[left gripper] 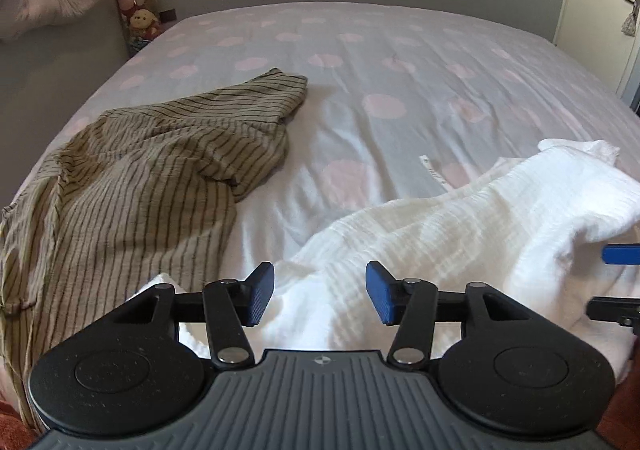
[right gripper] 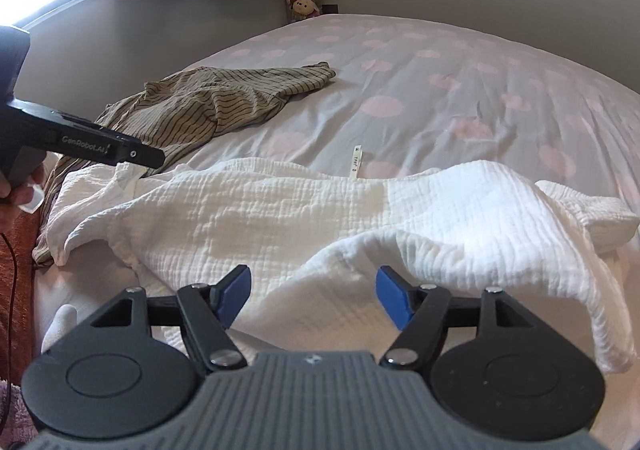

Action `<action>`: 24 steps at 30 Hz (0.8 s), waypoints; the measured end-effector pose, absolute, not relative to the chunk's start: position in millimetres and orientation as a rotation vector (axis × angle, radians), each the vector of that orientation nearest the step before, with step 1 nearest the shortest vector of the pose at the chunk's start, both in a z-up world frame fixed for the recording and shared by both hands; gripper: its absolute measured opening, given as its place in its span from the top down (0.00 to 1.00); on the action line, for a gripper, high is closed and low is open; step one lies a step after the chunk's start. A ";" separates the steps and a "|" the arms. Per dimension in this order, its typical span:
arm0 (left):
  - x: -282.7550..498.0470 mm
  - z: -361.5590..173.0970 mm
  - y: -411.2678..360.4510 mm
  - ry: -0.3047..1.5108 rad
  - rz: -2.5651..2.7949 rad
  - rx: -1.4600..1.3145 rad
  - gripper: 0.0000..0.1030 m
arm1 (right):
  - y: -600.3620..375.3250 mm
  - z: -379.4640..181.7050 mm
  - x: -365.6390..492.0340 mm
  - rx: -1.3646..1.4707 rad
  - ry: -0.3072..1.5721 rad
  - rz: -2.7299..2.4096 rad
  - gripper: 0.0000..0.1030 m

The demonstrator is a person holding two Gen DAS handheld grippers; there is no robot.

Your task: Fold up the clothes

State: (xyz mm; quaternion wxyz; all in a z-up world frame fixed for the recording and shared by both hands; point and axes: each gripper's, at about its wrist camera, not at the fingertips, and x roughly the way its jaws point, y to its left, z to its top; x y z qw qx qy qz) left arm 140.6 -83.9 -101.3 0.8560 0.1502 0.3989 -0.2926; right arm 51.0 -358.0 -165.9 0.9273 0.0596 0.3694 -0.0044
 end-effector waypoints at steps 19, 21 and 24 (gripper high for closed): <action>165.1 -146.6 -97.8 0.907 -0.598 0.270 0.99 | -366.2 -181.5 60.1 0.210 0.763 0.013 0.25; 152.0 -129.8 -98.7 0.877 -0.634 0.225 0.99 | -367.1 -178.0 57.8 0.218 0.752 0.001 0.25; 126.7 -101.9 -101.8 0.834 -0.699 0.174 0.99 | -369.9 -170.0 51.7 0.246 0.739 -0.026 0.24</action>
